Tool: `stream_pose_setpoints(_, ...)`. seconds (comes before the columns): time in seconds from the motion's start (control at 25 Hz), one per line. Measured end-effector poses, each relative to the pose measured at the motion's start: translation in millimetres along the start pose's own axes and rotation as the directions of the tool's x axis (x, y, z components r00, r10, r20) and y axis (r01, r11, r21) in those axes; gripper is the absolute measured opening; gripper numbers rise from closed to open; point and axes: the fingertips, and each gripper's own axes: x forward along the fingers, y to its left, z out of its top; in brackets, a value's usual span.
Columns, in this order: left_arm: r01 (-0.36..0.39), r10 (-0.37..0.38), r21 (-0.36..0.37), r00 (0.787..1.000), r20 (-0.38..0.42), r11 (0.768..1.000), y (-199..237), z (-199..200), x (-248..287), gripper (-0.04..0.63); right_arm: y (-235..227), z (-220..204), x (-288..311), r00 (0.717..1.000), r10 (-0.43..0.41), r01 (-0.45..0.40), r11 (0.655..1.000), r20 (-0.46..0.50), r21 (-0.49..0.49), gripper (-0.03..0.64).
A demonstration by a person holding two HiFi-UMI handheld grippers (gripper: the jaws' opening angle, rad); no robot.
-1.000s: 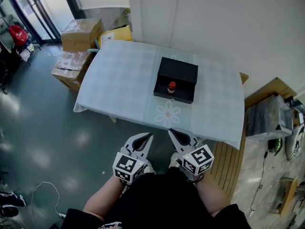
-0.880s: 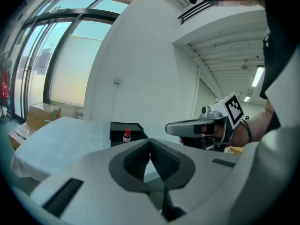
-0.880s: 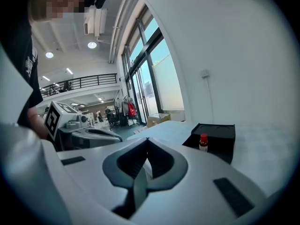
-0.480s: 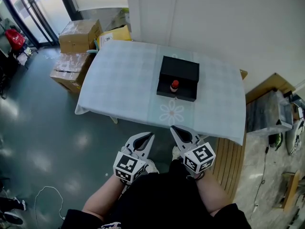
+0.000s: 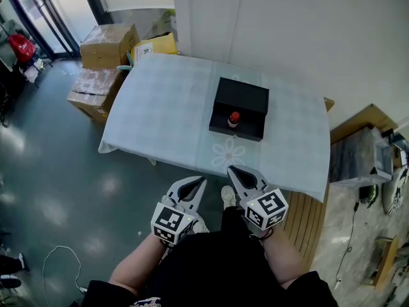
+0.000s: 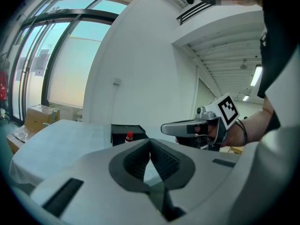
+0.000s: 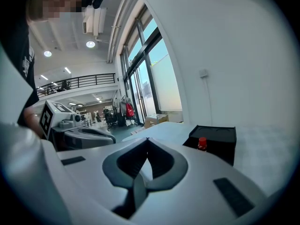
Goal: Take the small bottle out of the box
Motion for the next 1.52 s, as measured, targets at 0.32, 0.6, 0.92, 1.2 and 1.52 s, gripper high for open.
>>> stream_pose_setpoints(0.32,-0.029,0.029,-0.007,1.0,-0.008,1.0,1,6,37,0.028,-42,0,10,0.999,0.036,-0.036,0.999,-0.028,0.004,0.023)
stream_pose_setpoints(0.6,-0.048,0.048,-0.026,0.999,-0.027,0.998,6,7,71,0.028,-80,0,25,0.997,0.055,-0.056,0.998,-0.06,-0.008,0.023)
stream_pose_setpoints(0.92,-0.057,0.057,0.003,0.997,-0.049,0.998,10,8,103,0.028,-118,-4,49,0.993,0.061,-0.066,0.997,-0.1,-0.043,0.023)
stream_pose_setpoints(1.2,-0.068,0.066,-0.025,0.996,-0.055,0.997,20,6,123,0.028,-146,-10,70,0.991,0.053,-0.059,0.997,-0.12,-0.044,0.023)
stream_pose_setpoints(1.52,-0.074,0.07,-0.06,0.995,-0.075,0.995,24,0,140,0.028,-172,-20,88,0.987,0.047,-0.055,0.997,-0.15,-0.048,0.025)
